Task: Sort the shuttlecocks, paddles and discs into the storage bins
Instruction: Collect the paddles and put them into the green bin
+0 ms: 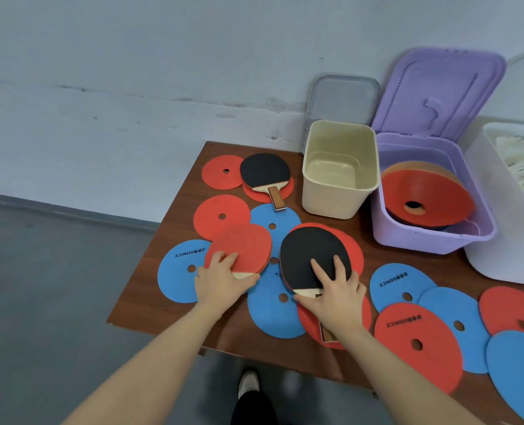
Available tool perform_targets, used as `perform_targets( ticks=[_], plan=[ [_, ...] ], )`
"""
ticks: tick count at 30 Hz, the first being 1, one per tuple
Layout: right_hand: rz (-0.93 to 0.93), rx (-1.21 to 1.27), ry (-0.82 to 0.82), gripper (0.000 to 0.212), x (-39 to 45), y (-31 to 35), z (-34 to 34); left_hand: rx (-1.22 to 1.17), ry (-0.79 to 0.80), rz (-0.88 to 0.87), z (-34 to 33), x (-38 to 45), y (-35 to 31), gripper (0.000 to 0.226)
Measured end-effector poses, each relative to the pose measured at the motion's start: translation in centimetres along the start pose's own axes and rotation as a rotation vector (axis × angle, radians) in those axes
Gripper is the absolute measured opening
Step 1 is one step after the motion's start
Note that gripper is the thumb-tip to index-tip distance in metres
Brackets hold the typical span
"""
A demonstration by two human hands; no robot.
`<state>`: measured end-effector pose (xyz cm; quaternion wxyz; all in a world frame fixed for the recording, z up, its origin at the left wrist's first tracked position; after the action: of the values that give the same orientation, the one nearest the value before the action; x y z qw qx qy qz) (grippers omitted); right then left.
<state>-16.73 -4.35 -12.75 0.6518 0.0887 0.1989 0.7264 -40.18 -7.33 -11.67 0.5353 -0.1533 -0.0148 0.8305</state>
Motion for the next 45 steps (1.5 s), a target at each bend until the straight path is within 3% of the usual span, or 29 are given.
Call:
perform_targets(
  ticks=[6, 11, 18, 33, 40, 45],
  plan=[
    [-0.083, 0.039, 0.007, 0.084, -2.6, -1.5, 1.2, 0.037, 0.035, -0.011, -1.6, -2.3, 1.2, 0.064],
    [-0.092, 0.014, 0.008, 0.084, -3.1, -1.1, 0.5, 0.111, 0.141, -0.015, -2.2, -1.5, 0.6, 0.094],
    [-0.124, 0.019, 0.005, 0.085, -2.8, -0.5, -0.7, 0.091, 0.170, -0.011, -2.9, 0.6, 0.8, 0.107],
    [-0.143, 0.121, -0.144, 0.085, -6.7, -1.6, 1.3, -0.148, -0.077, -0.084, -0.8, -2.8, 0.6, 0.084],
    [-0.018, 0.173, -0.293, 0.087, -7.9, -5.2, 6.3, -0.233, -0.240, -0.163, 2.3, -6.5, -5.6, 0.085],
    [0.047, 0.231, -0.395, 0.085, -8.9, -10.3, 11.8, -0.285, -0.313, -0.185, 3.9, -9.9, -13.5, 0.084]
  ],
)
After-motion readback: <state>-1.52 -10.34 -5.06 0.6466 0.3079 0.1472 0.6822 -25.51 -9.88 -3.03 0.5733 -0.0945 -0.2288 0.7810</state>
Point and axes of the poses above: each hand's wrist, its own x-axis towards the middle knuckle, its own z-axis out of the back of the hand, y = z × x, the point moved 1 cm from there along x, towards the middle knuckle, and after that the axes turned 12 degrees about x, right-handed, at the moved point
